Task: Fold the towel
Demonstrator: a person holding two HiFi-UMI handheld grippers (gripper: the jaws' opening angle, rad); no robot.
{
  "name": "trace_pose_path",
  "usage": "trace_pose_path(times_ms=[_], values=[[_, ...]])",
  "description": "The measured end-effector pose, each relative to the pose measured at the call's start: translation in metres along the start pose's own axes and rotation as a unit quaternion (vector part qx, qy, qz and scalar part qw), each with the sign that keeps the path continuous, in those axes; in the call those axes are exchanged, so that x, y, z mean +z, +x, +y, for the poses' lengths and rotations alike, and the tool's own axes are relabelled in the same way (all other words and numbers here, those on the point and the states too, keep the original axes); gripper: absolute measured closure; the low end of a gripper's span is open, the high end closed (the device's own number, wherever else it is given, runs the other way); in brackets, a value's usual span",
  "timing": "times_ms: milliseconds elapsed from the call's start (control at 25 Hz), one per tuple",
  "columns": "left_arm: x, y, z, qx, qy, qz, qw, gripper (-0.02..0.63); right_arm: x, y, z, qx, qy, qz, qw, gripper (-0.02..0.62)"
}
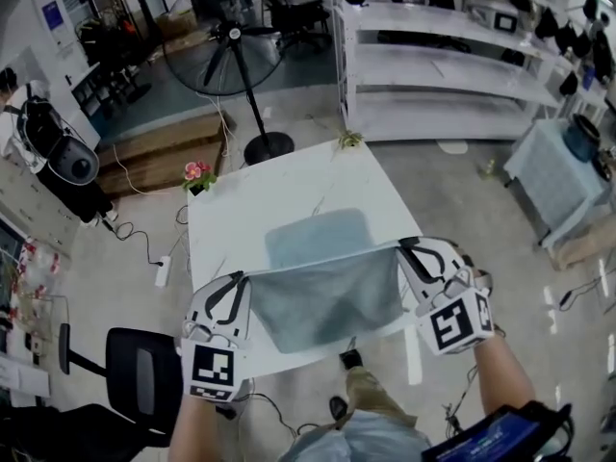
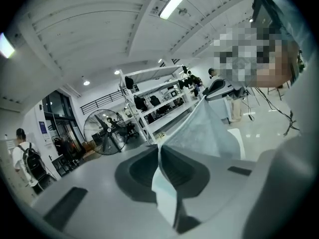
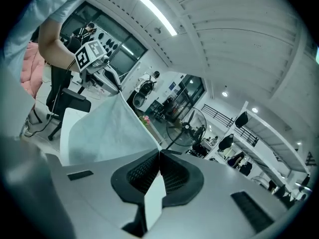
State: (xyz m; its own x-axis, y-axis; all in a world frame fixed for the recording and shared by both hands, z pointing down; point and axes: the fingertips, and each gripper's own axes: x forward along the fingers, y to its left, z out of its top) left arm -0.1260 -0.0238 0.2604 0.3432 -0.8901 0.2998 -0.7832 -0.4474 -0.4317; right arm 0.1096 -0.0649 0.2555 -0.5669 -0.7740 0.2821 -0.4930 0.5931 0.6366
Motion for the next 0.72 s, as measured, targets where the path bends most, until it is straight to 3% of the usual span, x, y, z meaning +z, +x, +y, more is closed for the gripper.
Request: trace_pose_path(times_ms=[720], values=[[-0.1,0.167,0.041,-0.037,-0.068,0.102,0.9918,0.577,-0.1,0.173,-0.021,0.074,0.051,0.055,0.994,0.575]])
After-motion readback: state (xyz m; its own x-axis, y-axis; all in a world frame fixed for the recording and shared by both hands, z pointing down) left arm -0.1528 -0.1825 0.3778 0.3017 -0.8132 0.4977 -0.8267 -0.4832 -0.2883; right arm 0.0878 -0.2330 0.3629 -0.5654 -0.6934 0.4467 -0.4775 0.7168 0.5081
